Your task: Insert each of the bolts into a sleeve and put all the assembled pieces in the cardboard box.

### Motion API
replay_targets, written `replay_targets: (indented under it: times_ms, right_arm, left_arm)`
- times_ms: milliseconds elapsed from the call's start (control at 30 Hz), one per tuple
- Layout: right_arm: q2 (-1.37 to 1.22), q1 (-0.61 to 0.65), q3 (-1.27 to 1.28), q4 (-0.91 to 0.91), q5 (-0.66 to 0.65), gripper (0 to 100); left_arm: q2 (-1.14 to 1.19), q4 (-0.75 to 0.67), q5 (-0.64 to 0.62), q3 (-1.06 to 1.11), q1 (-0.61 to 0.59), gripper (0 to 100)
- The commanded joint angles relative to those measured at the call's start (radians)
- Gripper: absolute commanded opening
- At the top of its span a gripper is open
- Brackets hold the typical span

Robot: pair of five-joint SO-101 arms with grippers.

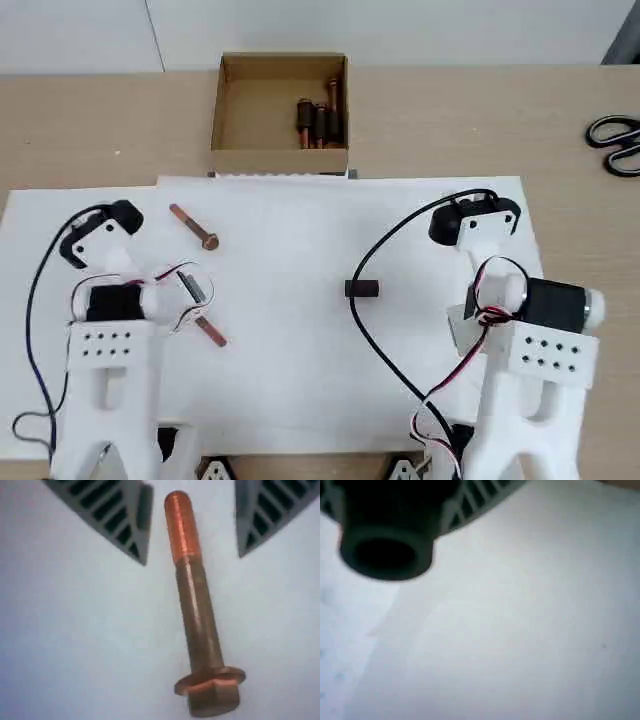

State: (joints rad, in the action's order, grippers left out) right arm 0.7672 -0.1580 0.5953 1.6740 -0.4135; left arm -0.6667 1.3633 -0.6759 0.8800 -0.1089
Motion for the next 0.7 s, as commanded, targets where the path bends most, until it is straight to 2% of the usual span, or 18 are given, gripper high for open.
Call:
replay_targets:
  times_ms: [0, 133, 467, 667]
  right_arm:
    - [0.022, -0.012, -0.003, -0.010, 0.011, 0.3]
    - [0.022, -0.013, -0.003, -0.010, 0.011, 0.3]
    - [0.022, -0.013, -0.003, -0.010, 0.011, 0.3]
    - [0.022, -0.013, -0.003, -0.010, 0.011, 0.3]
  left_arm:
    - [0.077, -0.017, -0.003, -0.064, -0.003, 13]
    - [0.117, -0.040, -0.005, -0.125, -0.003, 13]
    - [0.235, -0.074, -0.005, -0.131, -0.005, 13]
    - [0.273, -0.141, -0.005, -0.128, -0.005, 13]
